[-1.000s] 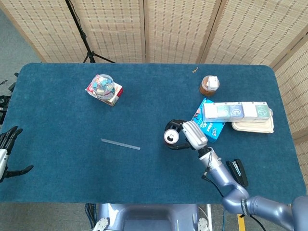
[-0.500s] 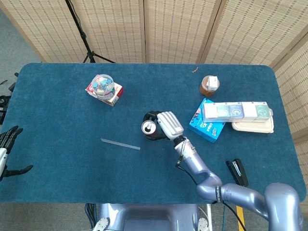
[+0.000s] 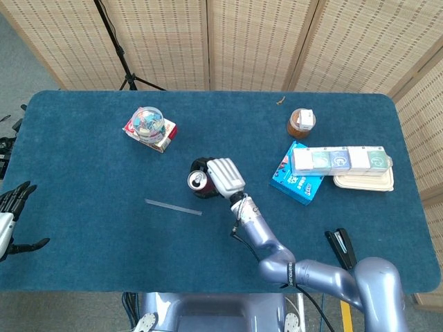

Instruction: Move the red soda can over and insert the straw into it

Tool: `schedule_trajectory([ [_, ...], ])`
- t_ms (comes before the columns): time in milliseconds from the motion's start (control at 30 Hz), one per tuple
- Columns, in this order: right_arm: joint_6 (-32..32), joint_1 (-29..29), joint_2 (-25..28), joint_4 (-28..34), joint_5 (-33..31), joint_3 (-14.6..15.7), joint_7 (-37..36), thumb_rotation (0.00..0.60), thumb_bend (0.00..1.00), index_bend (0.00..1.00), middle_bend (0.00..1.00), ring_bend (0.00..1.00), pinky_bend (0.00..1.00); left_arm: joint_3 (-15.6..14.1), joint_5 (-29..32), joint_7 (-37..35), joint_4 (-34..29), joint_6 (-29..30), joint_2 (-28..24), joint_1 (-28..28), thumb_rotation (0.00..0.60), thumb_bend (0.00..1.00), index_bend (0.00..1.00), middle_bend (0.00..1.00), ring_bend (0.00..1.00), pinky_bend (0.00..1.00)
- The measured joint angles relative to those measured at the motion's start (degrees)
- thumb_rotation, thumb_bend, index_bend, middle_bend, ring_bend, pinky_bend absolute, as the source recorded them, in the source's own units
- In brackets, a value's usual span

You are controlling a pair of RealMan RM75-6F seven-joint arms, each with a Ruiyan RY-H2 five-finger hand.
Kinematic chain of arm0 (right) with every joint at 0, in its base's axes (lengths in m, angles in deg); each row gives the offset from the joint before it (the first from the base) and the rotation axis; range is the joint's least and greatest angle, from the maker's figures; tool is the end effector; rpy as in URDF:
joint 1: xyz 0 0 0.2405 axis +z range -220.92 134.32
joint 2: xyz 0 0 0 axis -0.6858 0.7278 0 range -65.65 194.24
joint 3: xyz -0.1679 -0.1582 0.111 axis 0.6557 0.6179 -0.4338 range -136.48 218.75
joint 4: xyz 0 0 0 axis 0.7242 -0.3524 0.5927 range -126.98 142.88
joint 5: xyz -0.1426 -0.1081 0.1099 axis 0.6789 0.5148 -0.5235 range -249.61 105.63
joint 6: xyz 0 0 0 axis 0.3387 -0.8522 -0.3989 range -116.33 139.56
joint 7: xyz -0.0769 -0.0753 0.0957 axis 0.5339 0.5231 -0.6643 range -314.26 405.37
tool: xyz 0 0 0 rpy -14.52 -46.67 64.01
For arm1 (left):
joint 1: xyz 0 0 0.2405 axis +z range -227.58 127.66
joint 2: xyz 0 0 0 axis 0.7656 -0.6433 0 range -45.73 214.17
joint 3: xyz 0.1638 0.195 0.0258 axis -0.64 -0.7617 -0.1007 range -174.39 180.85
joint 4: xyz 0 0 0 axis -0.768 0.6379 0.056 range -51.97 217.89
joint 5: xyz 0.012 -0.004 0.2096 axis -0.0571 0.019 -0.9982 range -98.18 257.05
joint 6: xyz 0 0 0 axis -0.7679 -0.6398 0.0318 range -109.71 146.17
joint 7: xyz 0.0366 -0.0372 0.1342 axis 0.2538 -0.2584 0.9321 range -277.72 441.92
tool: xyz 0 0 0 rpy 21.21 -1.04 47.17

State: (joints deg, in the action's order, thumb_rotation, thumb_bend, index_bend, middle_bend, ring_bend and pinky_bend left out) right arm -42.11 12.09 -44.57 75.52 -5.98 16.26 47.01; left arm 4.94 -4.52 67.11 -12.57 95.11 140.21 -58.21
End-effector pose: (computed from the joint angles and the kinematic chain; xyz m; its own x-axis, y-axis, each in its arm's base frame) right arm -0.0199 -0.3870 -0.0694 0.0014 -0.2645 0.9644 -0.9051 -0.4104 -0.1112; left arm -0.3140 0.1937 0.1809 0.2267 0.1324 0.9649 0.9731 0.0103 -0.2300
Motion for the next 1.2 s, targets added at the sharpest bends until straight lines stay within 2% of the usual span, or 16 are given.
schedule_trajectory([
  [200, -0.72, 0.62, -1.93, -0.71, -4.15, -1.28, 3.12, 0.6, 0.42, 0.49, 0.44, 0.47, 0.5, -0.08, -0.01, 0.52, -0.15, -0.11, 0.11, -0.09, 0.6, 0.0, 0.0, 0.0, 0.0, 0.0],
  [533, -1.17, 0.63, -2.54, -0.87, -5.25, -0.69, 4.18, 0.6, 0.42, 0.49, 0.44, 0.47, 0.5, 0.02, 0.21, -0.1, -0.03, 0.03, 0.0, -0.06, 0.6, 0.0, 0.0, 0.0, 0.0, 0.0],
  [800, -0.78, 0.98, -2.36, -1.09, -4.88, 0.02, 4.92, 0.6, 0.42, 0.39, 0.37, 0.43, 0.47, -0.07, 0.05, -0.04, 0.01, 0.01, -0.01, -0.11, 0.6, 0.0, 0.0, 0.0, 0.0, 0.0],
  [967, -0.55, 1.11, -1.74, -0.55, -5.05, 0.15, 5.71, 0.6, 0.41, 0.31, 0.29, 0.37, 0.43, -0.11, -0.02, -0.22, -0.02, 0.09, -0.09, -0.07, 0.6, 0.0, 0.0, 0.0, 0.0, 0.0],
  [1200, -1.43, 1.25, -0.09, 1.58, -4.61, -0.03, 7.18, 0.6, 0.41, 0.29, 0.27, 0.34, 0.41, -0.23, -0.36, -0.63, 0.12, 0.32, -0.15, 0.01, 0.6, 0.0, 0.0, 0.0, 0.0, 0.0],
])
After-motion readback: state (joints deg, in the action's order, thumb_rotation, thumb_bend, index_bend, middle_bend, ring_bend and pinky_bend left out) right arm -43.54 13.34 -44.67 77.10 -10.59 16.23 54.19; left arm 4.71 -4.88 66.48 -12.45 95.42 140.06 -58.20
